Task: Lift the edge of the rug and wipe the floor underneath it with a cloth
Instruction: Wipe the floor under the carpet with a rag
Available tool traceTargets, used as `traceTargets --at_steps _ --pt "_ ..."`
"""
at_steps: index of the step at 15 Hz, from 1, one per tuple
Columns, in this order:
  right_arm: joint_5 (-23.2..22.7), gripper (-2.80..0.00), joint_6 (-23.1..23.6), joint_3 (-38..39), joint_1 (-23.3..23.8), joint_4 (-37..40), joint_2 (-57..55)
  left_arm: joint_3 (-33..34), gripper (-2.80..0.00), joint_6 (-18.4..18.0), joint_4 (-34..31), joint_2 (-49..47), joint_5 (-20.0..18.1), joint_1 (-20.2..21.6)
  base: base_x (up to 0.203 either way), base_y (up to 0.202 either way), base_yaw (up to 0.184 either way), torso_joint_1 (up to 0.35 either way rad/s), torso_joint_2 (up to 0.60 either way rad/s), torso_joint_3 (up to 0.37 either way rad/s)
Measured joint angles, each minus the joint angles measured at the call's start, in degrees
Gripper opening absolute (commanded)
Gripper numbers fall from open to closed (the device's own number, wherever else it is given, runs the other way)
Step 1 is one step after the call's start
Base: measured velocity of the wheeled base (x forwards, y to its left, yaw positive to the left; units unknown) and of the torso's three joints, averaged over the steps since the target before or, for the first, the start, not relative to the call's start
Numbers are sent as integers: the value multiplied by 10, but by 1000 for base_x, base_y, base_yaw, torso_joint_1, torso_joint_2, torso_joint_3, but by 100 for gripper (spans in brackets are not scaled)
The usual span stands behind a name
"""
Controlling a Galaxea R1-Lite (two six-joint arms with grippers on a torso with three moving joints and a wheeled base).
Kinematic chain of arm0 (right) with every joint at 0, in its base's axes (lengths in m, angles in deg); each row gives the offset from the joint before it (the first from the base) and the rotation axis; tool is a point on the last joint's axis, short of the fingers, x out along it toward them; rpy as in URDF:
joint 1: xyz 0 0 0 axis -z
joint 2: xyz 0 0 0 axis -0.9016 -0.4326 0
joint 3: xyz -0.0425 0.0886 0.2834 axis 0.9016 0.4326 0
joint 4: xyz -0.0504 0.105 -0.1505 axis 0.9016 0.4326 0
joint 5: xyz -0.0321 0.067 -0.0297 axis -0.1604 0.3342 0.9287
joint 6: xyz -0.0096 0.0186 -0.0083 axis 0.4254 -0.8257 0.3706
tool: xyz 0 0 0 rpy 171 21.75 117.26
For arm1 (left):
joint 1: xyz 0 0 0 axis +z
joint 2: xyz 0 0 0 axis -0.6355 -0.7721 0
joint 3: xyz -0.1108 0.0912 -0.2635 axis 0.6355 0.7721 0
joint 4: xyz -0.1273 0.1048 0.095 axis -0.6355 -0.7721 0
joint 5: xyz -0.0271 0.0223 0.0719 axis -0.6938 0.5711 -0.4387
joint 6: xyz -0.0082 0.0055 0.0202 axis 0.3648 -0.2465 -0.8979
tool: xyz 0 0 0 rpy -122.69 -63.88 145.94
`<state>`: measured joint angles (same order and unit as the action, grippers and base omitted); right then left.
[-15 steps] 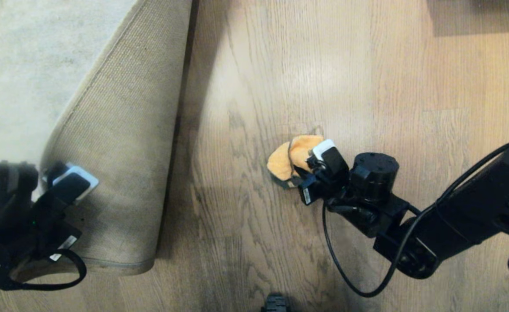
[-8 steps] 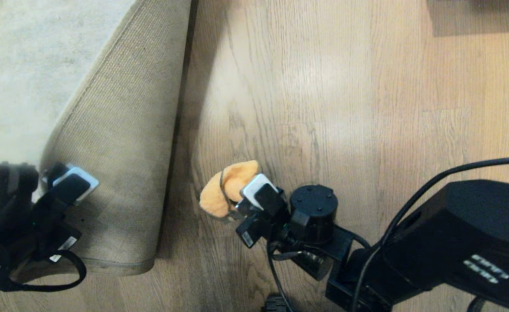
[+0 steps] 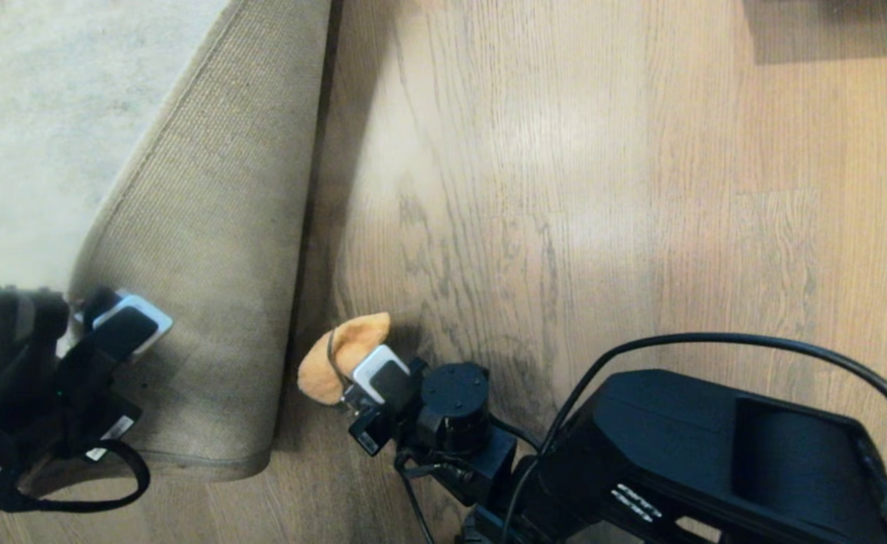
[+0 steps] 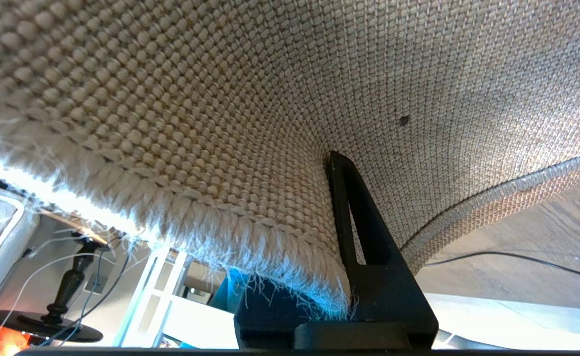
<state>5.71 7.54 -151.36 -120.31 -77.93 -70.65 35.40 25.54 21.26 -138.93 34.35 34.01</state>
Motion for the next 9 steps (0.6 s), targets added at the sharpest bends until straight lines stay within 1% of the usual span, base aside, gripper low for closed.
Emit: traceTargets --at_steps 3,9 --pt "0 -280 0 -6 25 -1 -16 3 -280 0 0 1 0 0 0 0 0 0 0 0" --pt "0 -280 0 -4 104 2 -10 4 -280 0 0 1 -1 -1 0 0 0 0 0 0"
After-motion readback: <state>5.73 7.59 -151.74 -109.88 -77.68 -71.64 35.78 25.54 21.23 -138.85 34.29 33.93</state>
